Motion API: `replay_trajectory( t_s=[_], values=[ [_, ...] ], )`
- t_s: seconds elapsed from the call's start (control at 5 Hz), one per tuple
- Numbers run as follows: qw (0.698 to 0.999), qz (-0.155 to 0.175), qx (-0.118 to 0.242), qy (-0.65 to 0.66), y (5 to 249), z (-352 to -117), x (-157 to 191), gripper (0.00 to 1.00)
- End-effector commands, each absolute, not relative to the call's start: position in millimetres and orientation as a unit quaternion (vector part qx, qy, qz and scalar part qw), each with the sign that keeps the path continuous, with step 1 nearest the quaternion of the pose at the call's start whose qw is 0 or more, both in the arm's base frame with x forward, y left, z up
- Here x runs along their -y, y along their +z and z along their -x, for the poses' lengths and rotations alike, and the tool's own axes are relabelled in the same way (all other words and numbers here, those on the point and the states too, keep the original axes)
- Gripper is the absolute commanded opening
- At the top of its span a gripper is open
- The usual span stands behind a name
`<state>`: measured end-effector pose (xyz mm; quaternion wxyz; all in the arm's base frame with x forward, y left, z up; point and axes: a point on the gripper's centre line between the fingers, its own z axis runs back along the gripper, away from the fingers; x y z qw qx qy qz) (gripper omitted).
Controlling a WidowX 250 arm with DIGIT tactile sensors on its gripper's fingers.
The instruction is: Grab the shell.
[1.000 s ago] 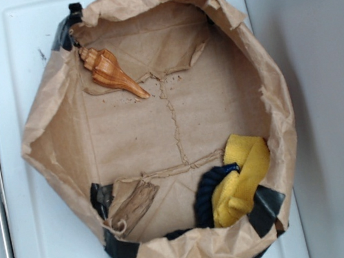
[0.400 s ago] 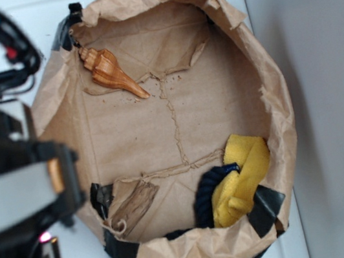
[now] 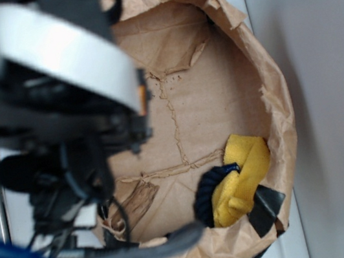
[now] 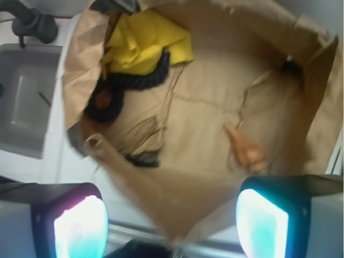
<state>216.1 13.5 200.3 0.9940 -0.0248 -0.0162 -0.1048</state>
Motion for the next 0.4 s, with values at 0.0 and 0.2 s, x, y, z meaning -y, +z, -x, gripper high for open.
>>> replay_trajectory(
  t_s=[0.0, 0.2],
  values=[
    [0.98, -0.006, 0.058, -0.193, 181.7, -249.7, -37.6, 1.0],
    [0.974, 0.0, 0.058, -0.22, 152.5, -212.5, -47.4, 1.0]
  ],
)
